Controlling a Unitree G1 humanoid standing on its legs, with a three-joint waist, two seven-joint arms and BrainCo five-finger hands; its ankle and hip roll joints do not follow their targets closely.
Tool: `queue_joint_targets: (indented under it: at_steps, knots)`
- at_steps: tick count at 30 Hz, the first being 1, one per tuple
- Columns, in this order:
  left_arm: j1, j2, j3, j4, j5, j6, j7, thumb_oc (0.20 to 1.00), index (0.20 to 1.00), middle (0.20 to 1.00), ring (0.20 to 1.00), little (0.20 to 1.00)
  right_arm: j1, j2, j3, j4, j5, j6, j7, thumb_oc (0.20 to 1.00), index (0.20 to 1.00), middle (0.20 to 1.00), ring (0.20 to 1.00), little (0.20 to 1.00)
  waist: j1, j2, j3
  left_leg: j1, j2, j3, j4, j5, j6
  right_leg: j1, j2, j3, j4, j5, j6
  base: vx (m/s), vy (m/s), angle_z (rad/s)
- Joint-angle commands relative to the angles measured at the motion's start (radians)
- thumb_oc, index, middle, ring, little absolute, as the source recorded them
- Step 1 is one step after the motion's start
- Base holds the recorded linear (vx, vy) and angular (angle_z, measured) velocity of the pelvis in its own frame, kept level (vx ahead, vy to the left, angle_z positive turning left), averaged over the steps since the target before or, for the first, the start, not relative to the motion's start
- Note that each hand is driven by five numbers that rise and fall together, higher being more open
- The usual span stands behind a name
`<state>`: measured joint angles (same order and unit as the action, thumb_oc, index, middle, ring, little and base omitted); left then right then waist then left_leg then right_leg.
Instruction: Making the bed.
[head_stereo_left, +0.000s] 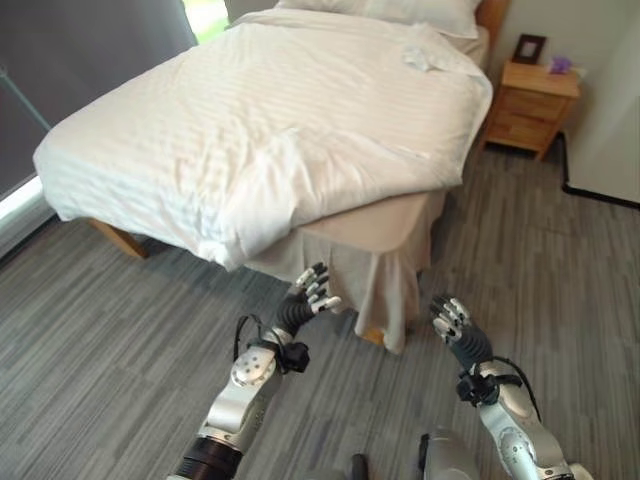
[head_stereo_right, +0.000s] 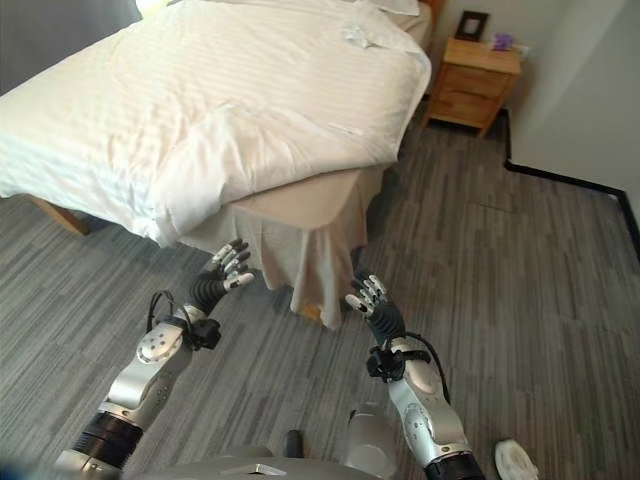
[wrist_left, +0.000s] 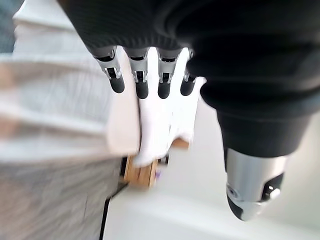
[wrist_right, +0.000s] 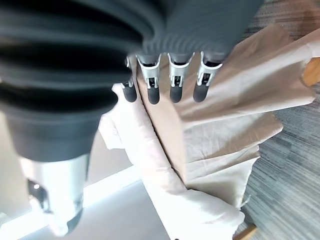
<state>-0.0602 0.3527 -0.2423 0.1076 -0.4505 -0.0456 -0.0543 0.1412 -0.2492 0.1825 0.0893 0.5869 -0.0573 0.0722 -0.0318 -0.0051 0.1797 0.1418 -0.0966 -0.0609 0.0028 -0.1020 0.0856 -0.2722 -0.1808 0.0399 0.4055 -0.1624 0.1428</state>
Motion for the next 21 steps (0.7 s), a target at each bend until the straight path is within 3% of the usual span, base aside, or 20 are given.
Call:
queue_joint_targets:
  at_steps: [1,2,4,5,6,8,9,11,12,14,15,16,17,18,20,21]
  knots:
    - [0.007,0.028,-0.006,-0.059,0.018,-0.061,-0.044,1.000,1.000,1.000,1.000,1.000,-0.033,0.004,-0.086,-0.048,-0.013,-0.047,0.003,1.000,1.000,1.000,1.000,1.000,-0.021,-0.047,-0.002,0.033,0.084,-0.047,-0.038,0.016,-0.069,0.140,0.048,0.121,-0.358,0.258,0.053,0.43,-0.189,1.23]
    - [0.007,0.028,-0.006,-0.059,0.018,-0.061,-0.044,1.000,1.000,1.000,1.000,1.000,-0.033,0.004,-0.086,-0.048,-0.013,-0.047,0.003,1.000,1.000,1.000,1.000,1.000,-0.022,-0.047,-0.002,0.034,0.085,-0.048,-0.039,0.016,-0.069,0.141,0.048,0.121,-0.359,0.258,0.053,0.34,-0.186,1.20]
    - [0.025,0.033,-0.017,-0.064,0.021,-0.067,-0.066,1.000,1.000,1.000,1.000,1.000,-0.011,-0.013,-0.107,-0.053,-0.013,-0.046,0.013,1.000,1.000,1.000,1.000,1.000,-0.020,-0.064,-0.008,0.053,0.091,-0.136,-0.040,0.007,-0.088,0.114,0.062,0.205,-0.397,0.311,0.078,0.36,-0.266,0.97]
    - [0.027,0.033,-0.017,-0.065,0.021,-0.066,-0.067,1.000,1.000,1.000,1.000,1.000,-0.010,-0.013,-0.107,-0.052,-0.013,-0.047,0.014,1.000,1.000,1.000,1.000,1.000,-0.026,-0.061,-0.009,0.054,0.094,-0.143,-0.040,0.006,-0.088,0.118,0.063,0.198,-0.397,0.308,0.078,0.37,-0.398,1.31]
    - [0.036,0.037,-0.020,-0.063,0.013,-0.064,-0.077,1.000,1.000,1.000,1.000,1.000,-0.009,-0.023,-0.114,-0.062,-0.004,-0.048,0.017,1.000,1.000,1.000,1.000,1.000,-0.023,-0.071,-0.011,0.050,0.107,-0.196,-0.022,-0.005,-0.103,0.130,0.069,0.211,-0.379,0.296,0.067,0.21,-0.317,1.07]
    - [0.045,0.037,-0.021,-0.066,0.006,-0.063,-0.088,1.000,1.000,1.000,1.000,1.000,-0.024,-0.030,-0.114,-0.046,0.000,-0.050,0.024,1.000,1.000,1.000,1.000,1.000,-0.018,-0.070,-0.014,0.047,0.118,-0.212,-0.015,-0.003,-0.111,0.140,0.064,0.183,-0.381,0.289,0.063,0.19,-0.319,0.90]
    - [0.071,0.037,-0.012,-0.060,-0.013,-0.059,-0.091,1.000,1.000,1.000,1.000,1.000,-0.042,-0.056,-0.117,-0.033,-0.014,-0.050,0.018,1.000,1.000,1.000,1.000,1.000,-0.006,-0.061,-0.018,0.032,0.151,-0.225,0.026,0.032,-0.134,0.152,0.075,0.149,-0.355,0.264,0.040,0.16,-0.306,0.68]
    - [0.086,0.039,-0.005,-0.061,-0.047,-0.052,-0.103,1.000,1.000,1.000,1.000,1.000,-0.061,-0.095,-0.141,-0.041,-0.016,-0.058,0.013,1.000,1.000,1.000,1.000,1.000,0.005,-0.061,-0.005,-0.041,0.160,-0.206,0.150,0.114,-0.164,0.187,0.073,0.087,-0.353,0.246,0.014,0.14,-0.344,0.64]
    - [0.098,0.043,0.005,-0.061,-0.074,-0.047,-0.111,1.000,1.000,1.000,1.000,1.000,-0.073,-0.123,-0.160,-0.044,-0.015,-0.066,0.012,1.000,1.000,1.000,1.000,1.000,0.010,-0.071,0.015,-0.098,0.158,-0.181,0.260,0.144,-0.162,0.223,0.066,0.050,-0.363,0.239,-0.003,0.07,-0.296,0.72]
    - [0.109,0.049,0.007,-0.063,-0.083,-0.039,-0.123,1.000,1.000,1.000,1.000,1.000,-0.076,-0.137,-0.169,-0.045,-0.018,-0.069,0.008,1.000,1.000,1.000,1.000,1.000,0.014,-0.080,0.021,-0.132,0.150,-0.169,0.296,0.158,-0.155,0.239,0.061,0.032,-0.373,0.236,-0.017,0.05,-0.236,0.80]
    - [0.136,0.069,0.022,-0.066,-0.089,-0.027,-0.151,1.000,1.000,1.000,1.000,1.000,-0.070,-0.174,-0.220,-0.042,-0.042,-0.077,-0.011,1.000,1.000,1.000,1.000,1.000,0.008,-0.087,0.032,-0.172,0.198,-0.025,0.329,0.182,-0.149,0.287,0.055,-0.026,-0.394,0.216,-0.036,0.08,-0.245,0.64]
    - [0.150,0.077,0.030,-0.057,-0.101,-0.019,-0.163,1.000,1.000,1.000,1.000,1.000,-0.074,-0.196,-0.247,-0.032,-0.074,-0.078,-0.023,1.000,1.000,1.000,1.000,1.000,0.002,-0.083,0.029,-0.175,0.245,0.062,0.280,0.195,-0.153,0.300,0.053,-0.063,-0.399,0.201,-0.037,0.08,-0.251,0.60]
    - [0.151,0.077,0.030,-0.057,-0.101,-0.018,-0.163,1.000,1.000,1.000,1.000,1.000,-0.074,-0.197,-0.246,-0.031,-0.075,-0.079,-0.023,1.000,1.000,1.000,1.000,1.000,0.003,-0.082,0.030,-0.170,0.246,0.063,0.275,0.196,-0.154,0.302,0.053,-0.063,-0.400,0.201,-0.038,0.06,-0.128,0.66]
    - [0.172,0.080,0.038,-0.043,-0.123,-0.002,-0.185,1.000,1.000,1.000,1.000,1.000,-0.069,-0.227,-0.282,-0.034,-0.118,-0.072,-0.037,1.000,1.000,1.000,1.000,1.000,-0.004,-0.073,0.024,-0.171,0.270,0.166,0.189,0.192,-0.158,0.330,0.049,-0.112,-0.415,0.185,-0.034,0.05,-0.092,1.47]
    - [0.209,0.086,0.039,-0.034,-0.127,-0.001,-0.205,1.000,1.000,1.000,1.000,1.000,-0.065,-0.259,-0.314,-0.028,-0.151,-0.077,-0.036,1.000,1.000,1.000,1.000,1.000,0.000,-0.063,0.014,-0.189,0.239,0.211,0.143,0.168,-0.156,0.347,0.050,-0.156,-0.429,0.178,-0.029,0.05,-0.111,1.38]
    - [0.218,0.089,0.037,-0.012,-0.151,0.017,-0.228,1.000,1.000,1.000,1.000,1.000,-0.077,-0.311,-0.350,-0.015,-0.210,-0.066,-0.053,1.000,1.000,1.000,1.000,1.000,-0.010,-0.059,0.001,-0.195,0.243,0.298,0.142,0.191,-0.167,0.361,0.050,-0.211,-0.437,0.170,-0.033,0.07,-0.039,0.59]
